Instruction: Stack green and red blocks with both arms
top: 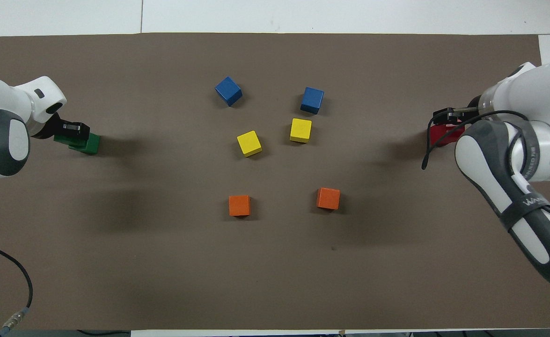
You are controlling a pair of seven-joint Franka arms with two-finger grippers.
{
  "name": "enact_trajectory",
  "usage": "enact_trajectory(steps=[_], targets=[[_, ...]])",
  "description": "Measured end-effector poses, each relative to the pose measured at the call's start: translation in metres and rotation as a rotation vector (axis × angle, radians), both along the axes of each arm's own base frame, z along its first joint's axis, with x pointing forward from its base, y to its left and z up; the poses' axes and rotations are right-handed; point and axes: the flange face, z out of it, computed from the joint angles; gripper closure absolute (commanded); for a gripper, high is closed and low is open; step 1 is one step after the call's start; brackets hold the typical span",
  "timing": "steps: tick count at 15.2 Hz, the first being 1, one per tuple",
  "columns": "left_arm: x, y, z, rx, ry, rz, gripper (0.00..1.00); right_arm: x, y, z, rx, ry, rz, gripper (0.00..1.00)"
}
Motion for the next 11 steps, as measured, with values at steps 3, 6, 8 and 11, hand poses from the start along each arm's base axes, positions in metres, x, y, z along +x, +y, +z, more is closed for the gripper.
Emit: enact_trajectory(steps=[3,6,8,11], targets=[[-0.003,0.001,-0.007,0.0,0.0,0.001,0.0,-0.029,0.017,0.09,-0.012,0.047,0.014,0.0],[-0.003,0.001,-0.007,-0.001,-0.002,0.001,0.0,-0.068,0.031,0.146,-0.02,0.077,0.026,0.0],[-0.003,0.001,0.002,0.0,-0.009,0.002,0.0,-0.082,0.034,0.159,-0.023,0.094,0.03,0.0],[-0.009,0.001,0.05,0.002,0.024,0.011,0.0,-0.087,0.035,0.159,-0.016,0.122,0.027,0.0]])
